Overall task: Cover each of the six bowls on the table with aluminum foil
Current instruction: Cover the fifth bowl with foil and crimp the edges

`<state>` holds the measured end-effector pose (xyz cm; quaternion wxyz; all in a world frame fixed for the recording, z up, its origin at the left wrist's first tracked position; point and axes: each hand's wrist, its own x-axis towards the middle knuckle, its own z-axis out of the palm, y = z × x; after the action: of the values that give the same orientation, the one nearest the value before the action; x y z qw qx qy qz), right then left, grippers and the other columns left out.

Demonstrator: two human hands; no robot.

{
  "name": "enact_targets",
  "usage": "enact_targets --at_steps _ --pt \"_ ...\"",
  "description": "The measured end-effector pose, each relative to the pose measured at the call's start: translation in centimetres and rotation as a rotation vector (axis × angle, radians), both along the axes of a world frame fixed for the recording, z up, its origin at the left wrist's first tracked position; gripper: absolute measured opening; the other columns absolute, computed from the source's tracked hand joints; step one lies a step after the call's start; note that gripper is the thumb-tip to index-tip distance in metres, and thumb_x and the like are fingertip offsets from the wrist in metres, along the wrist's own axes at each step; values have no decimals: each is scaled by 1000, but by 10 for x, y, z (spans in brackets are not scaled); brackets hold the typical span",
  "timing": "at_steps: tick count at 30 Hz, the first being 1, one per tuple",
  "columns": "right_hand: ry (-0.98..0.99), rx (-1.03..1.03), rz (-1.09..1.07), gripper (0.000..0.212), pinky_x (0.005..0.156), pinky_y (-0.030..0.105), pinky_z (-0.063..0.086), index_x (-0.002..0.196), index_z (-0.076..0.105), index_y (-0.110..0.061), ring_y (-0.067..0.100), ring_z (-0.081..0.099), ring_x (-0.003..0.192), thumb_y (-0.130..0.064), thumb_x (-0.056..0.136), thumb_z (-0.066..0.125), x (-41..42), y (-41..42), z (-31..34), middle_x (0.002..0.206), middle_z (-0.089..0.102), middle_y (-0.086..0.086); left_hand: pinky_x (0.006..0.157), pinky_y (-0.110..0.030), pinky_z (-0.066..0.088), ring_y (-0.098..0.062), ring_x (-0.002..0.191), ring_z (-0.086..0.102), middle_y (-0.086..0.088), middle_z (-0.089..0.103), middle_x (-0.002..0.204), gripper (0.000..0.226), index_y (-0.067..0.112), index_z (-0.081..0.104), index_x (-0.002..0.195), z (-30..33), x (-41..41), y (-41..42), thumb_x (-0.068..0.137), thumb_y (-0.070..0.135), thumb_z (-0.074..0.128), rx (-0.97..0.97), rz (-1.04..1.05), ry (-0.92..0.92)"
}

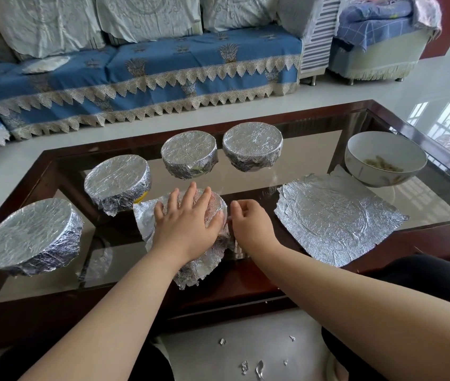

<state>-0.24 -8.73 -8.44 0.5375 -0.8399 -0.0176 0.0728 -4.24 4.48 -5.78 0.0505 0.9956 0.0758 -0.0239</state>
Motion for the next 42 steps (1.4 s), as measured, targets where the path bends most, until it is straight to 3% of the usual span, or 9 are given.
enact_targets --at_steps 5,11,17,22,29,31,34,37,42 --pt "-33 -19 73 30 80 30 47 106 61 -19 11 62 87 -44 94 50 -15 0 3 89 66 -9 119 -56 6 -25 153 2 7 0 167 55 39 11 157 5 3 -3 104 51 18 -47 62 5" --pt "10 15 86 24 72 28 41 98 62 -20 9 54 75 -40 94 50 -5 -2 1 77 59 -12 112 -43 29 -24 141 35 5 40 156 47 25 37 153 9 0 23 107 30 27 -170 100 -176" --pt "23 52 68 27 74 28 41 99 59 -19 8 55 77 -45 93 54 -2 -3 0 78 58 -14 97 -42 48 -32 121 56 -5 53 144 47 25 43 148 0 -11 25 102 14 40 -545 277 -282" --pt "-3 61 69 30 73 29 40 86 57 -21 11 53 75 -49 95 50 -8 -5 -1 71 55 -12 78 -8 37 -7 114 53 7 50 146 41 25 52 141 -3 -16 25 102 14 46 -684 339 -363" --pt "-129 50 104 45 65 26 23 59 34 -19 16 35 76 -28 104 38 -20 -3 -1 61 35 -7 89 -46 53 -37 114 61 4 62 131 43 32 55 136 -7 -15 21 97 15 51 -745 351 -381" --pt "-125 57 97 41 67 31 30 67 48 -12 20 46 79 -28 104 37 -22 -2 -4 69 49 -1 80 -43 56 -33 103 66 -1 63 130 44 33 53 138 -8 -14 22 97 16 51 -752 354 -379" --pt "-82 116 59 35 81 32 43 98 62 -3 17 57 93 -30 103 40 -24 -3 -6 92 65 3 51 -21 44 -3 54 56 -5 63 130 46 33 51 140 -12 -13 25 97 17 51 -763 359 -380" --pt "-10 204 -11 21 67 15 39 104 59 -16 1 55 77 -32 100 47 -25 -4 -6 85 60 -12 64 -30 52 -18 73 65 4 59 136 47 33 51 141 -12 -13 25 96 18 53 -776 347 -376" --pt "53 266 -74 21 61 19 38 89 57 -17 3 48 63 -34 99 50 -23 -2 -8 72 55 -8 77 -43 55 -26 82 63 -3 63 130 48 35 51 140 -16 -12 25 95 19 54 -804 369 -371"
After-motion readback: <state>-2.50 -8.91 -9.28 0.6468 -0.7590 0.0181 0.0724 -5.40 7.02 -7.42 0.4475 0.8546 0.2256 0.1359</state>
